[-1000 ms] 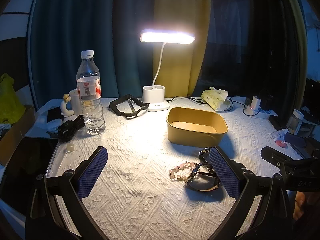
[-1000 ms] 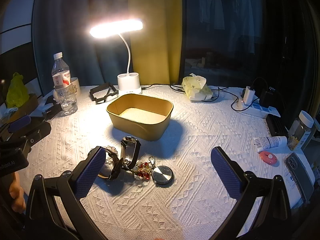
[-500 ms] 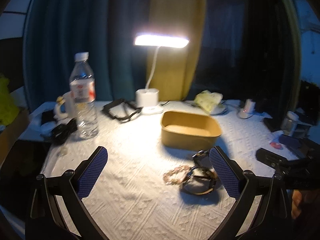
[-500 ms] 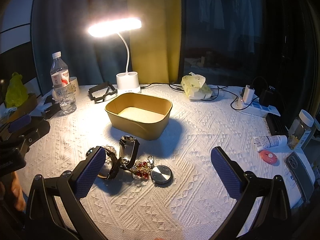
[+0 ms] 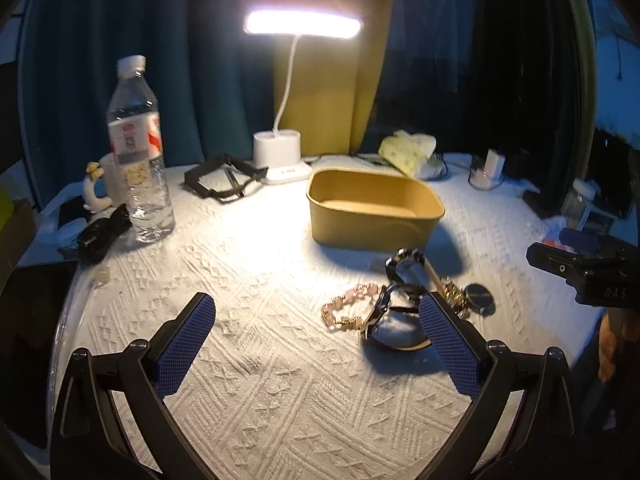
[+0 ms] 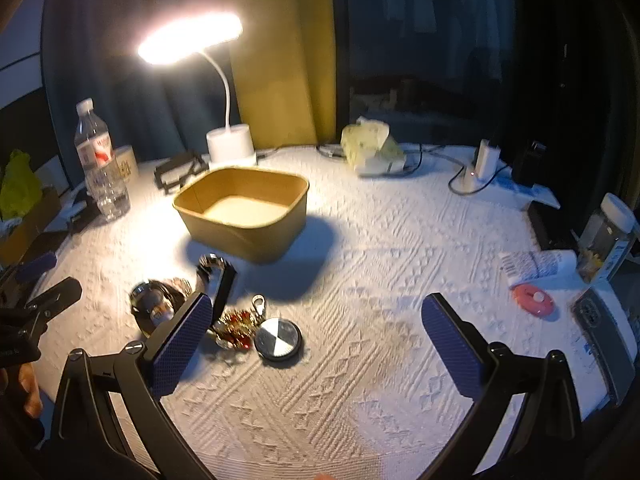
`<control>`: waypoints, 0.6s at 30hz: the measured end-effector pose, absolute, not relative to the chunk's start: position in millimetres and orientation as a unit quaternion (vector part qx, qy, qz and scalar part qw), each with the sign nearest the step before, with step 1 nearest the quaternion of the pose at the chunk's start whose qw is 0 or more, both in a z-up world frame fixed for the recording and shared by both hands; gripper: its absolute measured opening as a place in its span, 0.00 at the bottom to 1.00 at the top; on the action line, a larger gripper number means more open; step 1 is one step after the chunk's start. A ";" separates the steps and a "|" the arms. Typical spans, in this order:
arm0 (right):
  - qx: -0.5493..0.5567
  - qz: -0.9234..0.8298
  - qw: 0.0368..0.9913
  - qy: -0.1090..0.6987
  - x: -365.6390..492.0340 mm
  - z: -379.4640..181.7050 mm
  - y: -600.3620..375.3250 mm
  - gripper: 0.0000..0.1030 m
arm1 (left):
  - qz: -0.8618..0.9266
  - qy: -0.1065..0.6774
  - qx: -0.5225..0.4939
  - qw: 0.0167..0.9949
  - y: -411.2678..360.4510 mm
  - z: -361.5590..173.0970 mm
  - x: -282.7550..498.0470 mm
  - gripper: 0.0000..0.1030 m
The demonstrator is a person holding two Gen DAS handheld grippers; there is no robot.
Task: Organize jewelry
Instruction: 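Grasp the black leather watch with the left tool while the right tool grasps the black-strap watch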
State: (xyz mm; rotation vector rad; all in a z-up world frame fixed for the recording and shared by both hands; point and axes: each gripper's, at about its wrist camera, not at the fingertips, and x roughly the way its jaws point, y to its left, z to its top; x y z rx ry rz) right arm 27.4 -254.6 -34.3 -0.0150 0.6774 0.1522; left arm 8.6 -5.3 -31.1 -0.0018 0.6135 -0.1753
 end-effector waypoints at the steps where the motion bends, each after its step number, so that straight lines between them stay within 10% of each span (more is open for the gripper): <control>1: -0.009 0.078 0.938 0.339 30.3 -38.0 -253.6 0.95 | -0.088 0.307 0.005 0.948 -7.1 -33.6 11.2 0.99; 18: 0.007 0.116 0.921 0.373 65.7 -65.6 -252.3 0.80 | -0.144 0.401 0.104 0.899 -57.8 -74.6 60.9 0.33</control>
